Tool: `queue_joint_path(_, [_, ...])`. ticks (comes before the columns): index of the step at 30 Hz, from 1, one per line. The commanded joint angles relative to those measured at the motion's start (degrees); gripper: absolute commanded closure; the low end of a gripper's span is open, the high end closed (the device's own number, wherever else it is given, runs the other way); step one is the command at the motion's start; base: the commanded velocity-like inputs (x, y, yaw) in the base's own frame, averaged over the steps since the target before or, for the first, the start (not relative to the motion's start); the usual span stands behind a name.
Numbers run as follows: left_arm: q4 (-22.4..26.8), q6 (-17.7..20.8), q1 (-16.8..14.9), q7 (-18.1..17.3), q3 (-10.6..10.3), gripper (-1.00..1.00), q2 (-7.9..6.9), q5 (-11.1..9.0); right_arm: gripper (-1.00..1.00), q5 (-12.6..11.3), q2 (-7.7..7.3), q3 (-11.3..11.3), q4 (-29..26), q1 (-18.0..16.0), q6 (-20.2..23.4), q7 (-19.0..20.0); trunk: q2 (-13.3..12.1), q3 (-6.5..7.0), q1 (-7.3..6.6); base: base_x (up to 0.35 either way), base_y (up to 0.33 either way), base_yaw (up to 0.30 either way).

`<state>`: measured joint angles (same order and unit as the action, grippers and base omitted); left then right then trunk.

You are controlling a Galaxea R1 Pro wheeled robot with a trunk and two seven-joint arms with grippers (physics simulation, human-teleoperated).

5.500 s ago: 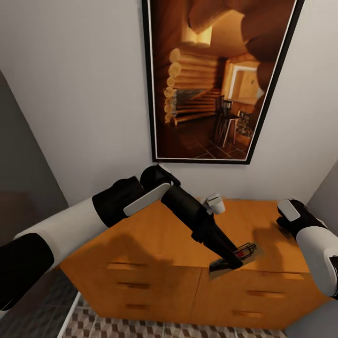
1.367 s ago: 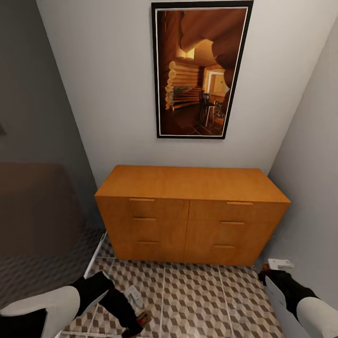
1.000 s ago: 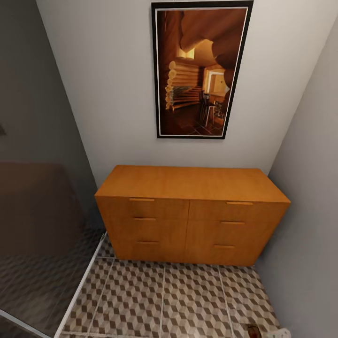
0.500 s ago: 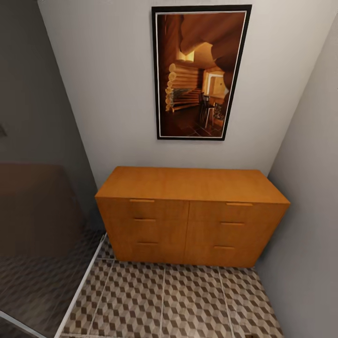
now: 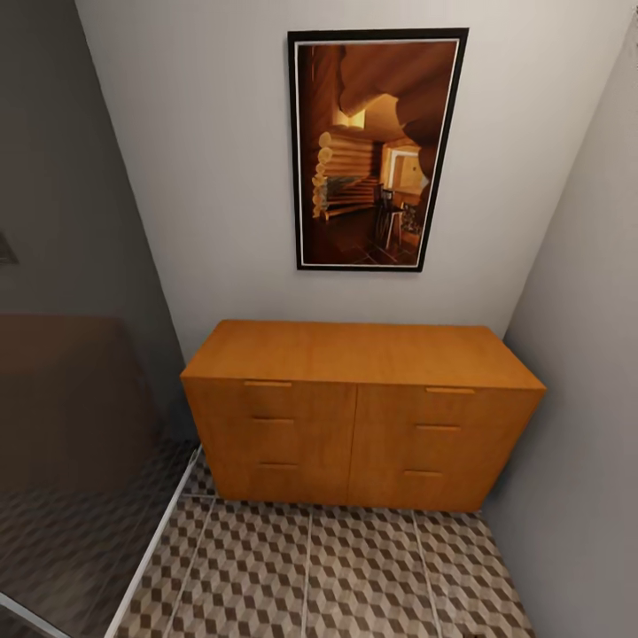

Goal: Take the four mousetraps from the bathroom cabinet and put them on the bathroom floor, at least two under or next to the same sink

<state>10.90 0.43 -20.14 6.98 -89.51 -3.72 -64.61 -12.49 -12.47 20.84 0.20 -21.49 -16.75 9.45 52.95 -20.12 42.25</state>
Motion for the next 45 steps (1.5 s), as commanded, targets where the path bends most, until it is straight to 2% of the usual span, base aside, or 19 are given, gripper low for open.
queue_joint_path(1, [0.26,0.07,-0.03,0.60,-0.49,1.00,-0.07,-0.34,1.00,-0.61,-0.01,0.34,0.06,-0.04,-0.18,0.31,0.05,0.03,0.01,0.000,0.000,0.000])
queue_joint_path(5, [0.26,0.10,0.00,0.37,-0.49,1.00,-0.06,-0.34,1.00,-0.61,-0.01,0.34,0.06,0.05,-0.17,0.31,0.05,0.40,0.01,0.000,0.000,0.000])
queue_joint_path(13, [0.26,0.10,0.01,-2.26,-0.49,1.00,-0.15,-0.34,1.00,-0.59,-0.01,0.34,-0.01,0.39,-0.21,0.38,0.05,1.13,0.01,0.000,0.000,0.000])
queue_joint_path(33, [0.17,-0.08,0.01,-2.32,-0.14,1.00,-0.41,-0.52,1.00,-0.61,-0.01,0.34,-0.03,0.75,-0.25,0.48,0.05,2.99,0.01,0.000,0.000,0.000])
queue_joint_path(45, [0.17,-0.08,0.01,-2.32,-0.14,1.00,-0.41,-0.52,1.00,-0.71,-0.01,0.34,-0.02,0.75,-2.50,0.40,0.05,3.85,0.01,0.000,0.000,-0.002])
